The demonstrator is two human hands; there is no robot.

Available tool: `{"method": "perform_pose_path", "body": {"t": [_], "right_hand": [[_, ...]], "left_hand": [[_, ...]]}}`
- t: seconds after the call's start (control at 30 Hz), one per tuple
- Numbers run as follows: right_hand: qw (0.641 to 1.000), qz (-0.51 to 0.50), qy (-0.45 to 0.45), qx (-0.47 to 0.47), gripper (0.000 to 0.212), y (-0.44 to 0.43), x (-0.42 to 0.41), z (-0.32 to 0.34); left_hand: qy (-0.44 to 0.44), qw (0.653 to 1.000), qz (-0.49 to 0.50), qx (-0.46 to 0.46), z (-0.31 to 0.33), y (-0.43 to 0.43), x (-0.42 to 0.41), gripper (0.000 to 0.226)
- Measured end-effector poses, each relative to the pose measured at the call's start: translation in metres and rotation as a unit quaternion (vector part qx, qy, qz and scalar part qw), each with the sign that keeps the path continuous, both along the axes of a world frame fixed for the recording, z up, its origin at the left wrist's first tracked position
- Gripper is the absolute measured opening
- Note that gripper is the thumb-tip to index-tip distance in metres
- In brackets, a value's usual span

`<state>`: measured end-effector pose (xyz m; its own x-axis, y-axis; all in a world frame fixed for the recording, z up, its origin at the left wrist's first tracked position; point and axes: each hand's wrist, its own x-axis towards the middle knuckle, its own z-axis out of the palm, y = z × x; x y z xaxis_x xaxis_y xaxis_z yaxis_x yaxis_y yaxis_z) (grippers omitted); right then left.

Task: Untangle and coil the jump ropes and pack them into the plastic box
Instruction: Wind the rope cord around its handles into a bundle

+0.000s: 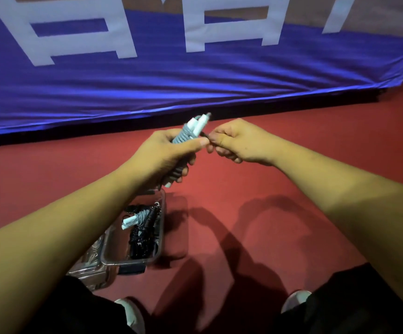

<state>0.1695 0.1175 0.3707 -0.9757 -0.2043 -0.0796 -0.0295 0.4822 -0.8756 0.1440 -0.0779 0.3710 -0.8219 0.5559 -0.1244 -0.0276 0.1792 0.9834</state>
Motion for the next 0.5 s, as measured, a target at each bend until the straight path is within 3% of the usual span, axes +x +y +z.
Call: {"method": "perform_pose_path", "body": {"t": [0.1,0.17,0.27,0.4,0.5], "right_hand": [[0.998,0.004,0.030,0.059,0.029,-0.010,-0.001,0.005],[0.982,0.033,0.078,0.171,0.027,-0.018,-0.002,0.009],[0.929,0.063,0.140,0.335,0.025,-0.024,-0.001,0.007],[0.835,0.066,0.225,0.498,0.021,-0.025,0.012,0.009],[0.782,0.118,0.285,0.541,0.021,-0.028,0.016,0.001]], "left_hand": [[-0.054,0.995,0.087,-0.010,-0.003,0.000,-0.010,0.011],[-0.071,0.992,0.096,-0.040,-0.005,-0.003,-0.014,0.011],[-0.057,0.990,0.092,-0.093,-0.010,-0.003,-0.015,0.013],[0.133,0.956,0.064,-0.254,-0.019,-0.003,-0.014,0.013],[0.080,0.938,-0.021,-0.335,-0.026,-0.005,-0.012,0.014]]}}
